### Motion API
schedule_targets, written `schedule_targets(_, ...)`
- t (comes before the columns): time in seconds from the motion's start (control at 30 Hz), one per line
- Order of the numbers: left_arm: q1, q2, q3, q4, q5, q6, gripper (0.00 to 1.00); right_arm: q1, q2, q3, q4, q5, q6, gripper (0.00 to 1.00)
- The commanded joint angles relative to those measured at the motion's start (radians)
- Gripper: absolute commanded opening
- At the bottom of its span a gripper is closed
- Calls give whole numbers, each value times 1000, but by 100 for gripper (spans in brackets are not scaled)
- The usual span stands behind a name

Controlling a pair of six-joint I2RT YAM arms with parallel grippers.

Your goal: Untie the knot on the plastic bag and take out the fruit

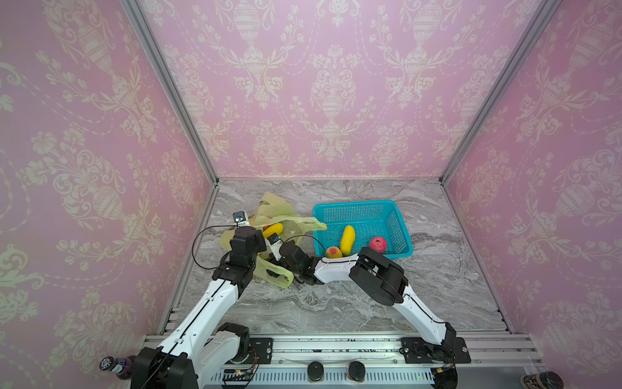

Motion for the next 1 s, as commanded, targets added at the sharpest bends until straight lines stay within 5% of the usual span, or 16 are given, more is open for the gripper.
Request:
schedule_targets(0.0, -4, 8, -4, -26, -72, -16, 0, -23, -57, -51, 65, 20, 28, 47)
schedule_targets(0.17, -4, 6, -10, -19, -73, -13, 0, -29, -86, -87, 99, 10, 18, 35)
schedule_targets(0.33, -4, 20, -8, -14, -52, -17, 0, -30, -110, -122, 149, -2, -19, 34)
schedule_targets(0.57, -4, 22, -7, 6, 15, -13, 0, -76, -67, -13, 78, 17, 46, 78)
schedule_targets(0.73, -5, 25, -14, 44, 111, -3, 0, -102, 6, 130, -3, -14, 144, 89)
schedule_targets(0.97, -13, 21, -27, 116, 270, 3, 0, -102, 106, 275, -137, 30, 195, 91)
